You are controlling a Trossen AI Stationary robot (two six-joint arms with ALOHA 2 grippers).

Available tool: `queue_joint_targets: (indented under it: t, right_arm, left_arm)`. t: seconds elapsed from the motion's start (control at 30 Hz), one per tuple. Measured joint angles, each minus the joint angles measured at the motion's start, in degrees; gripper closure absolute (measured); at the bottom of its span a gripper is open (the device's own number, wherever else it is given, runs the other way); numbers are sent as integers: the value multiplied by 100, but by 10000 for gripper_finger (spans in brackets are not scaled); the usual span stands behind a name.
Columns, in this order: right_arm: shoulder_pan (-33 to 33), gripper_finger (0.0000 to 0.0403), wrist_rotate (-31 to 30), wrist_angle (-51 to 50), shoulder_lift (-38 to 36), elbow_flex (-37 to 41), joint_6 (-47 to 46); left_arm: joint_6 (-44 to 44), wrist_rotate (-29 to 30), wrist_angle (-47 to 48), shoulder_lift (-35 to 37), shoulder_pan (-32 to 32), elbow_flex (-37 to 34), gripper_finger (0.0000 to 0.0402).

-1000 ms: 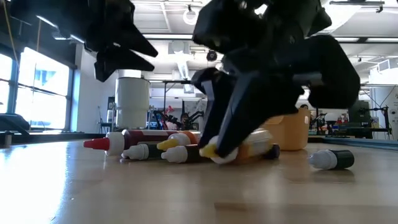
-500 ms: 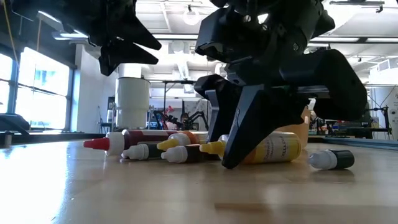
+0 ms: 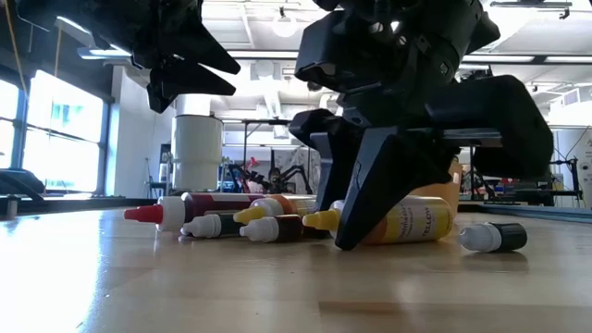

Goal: Pick & Place food coloring
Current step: Put the right large yellow food coloring bottle into the yellow bin

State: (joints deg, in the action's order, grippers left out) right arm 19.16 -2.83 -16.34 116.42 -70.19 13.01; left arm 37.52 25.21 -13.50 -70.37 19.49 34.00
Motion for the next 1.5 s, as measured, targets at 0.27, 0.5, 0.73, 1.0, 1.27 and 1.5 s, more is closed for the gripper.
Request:
queue_joint_targets:
  t: [0.27,0.5,0.73,1.0,1.27,1.5]
  right_arm:
    - [5,288,23,-95,30,-340,93]
    - [-5,287,-387,-81,-289,-1059,-284]
    - [154,288,-1619,-466,-1344,-1206,210]
    - [439,287,-2272,-325,-3455,-488,163]
    - [344,287,-2434,3013,-5606,2944,412]
    - [-734,281,-2332,7056,-6262,5799,686]
  left_arm:
    - [2,0,0,0,0,0,250]
    - [2,91,-4,0,0,0,250]
    - [24,127,-7,0,0,0,250]
    - [35,133,-11,0,2,0,250]
    - [306,284,-12,0,2,0,250]
    - [307,691,-12,0,2,0,250]
